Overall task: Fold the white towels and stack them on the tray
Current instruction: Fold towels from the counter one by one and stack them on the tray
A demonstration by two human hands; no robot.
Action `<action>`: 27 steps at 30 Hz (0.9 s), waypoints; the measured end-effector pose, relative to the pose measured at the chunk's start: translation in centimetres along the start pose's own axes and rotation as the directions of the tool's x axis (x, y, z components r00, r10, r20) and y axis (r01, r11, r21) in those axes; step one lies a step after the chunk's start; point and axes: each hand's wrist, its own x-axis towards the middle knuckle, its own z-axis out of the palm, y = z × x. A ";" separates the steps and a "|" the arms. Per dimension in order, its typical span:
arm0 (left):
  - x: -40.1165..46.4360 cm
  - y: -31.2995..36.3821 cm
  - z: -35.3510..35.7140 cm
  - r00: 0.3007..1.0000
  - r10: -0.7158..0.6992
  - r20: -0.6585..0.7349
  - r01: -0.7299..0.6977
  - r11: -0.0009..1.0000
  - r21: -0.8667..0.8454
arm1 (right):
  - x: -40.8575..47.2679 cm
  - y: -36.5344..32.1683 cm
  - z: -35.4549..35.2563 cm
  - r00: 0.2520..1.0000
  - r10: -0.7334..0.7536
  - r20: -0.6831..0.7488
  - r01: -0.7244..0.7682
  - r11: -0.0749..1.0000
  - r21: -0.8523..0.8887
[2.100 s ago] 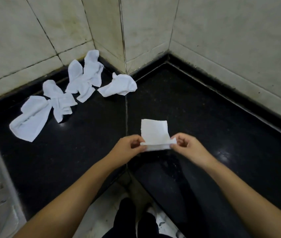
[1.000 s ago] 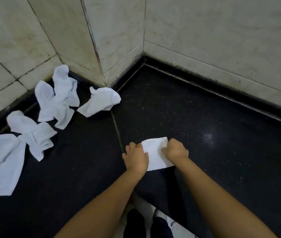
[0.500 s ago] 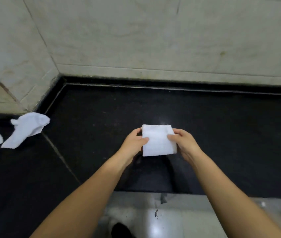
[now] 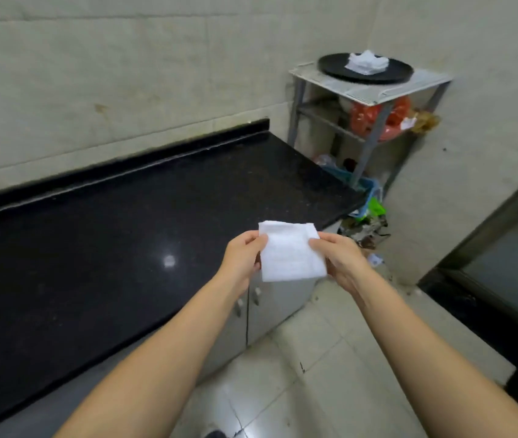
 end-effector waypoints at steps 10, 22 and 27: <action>11.8 2.6 18.0 0.976 0.140 0.170 -0.162 0.979 0.126 | 11.1 -4.7 -17.1 0.967 0.247 -0.064 -0.219 0.932 0.288; 32.3 14.5 33.5 0.958 0.277 0.072 -0.283 0.953 0.107 | 34.3 -19.6 -28.5 0.981 0.160 0.113 -0.182 0.958 0.222; 41.3 20.9 38.5 0.894 0.443 -0.062 -0.429 0.888 0.162 | 44.5 -28.4 -31.4 0.975 -0.171 0.144 0.140 0.969 0.203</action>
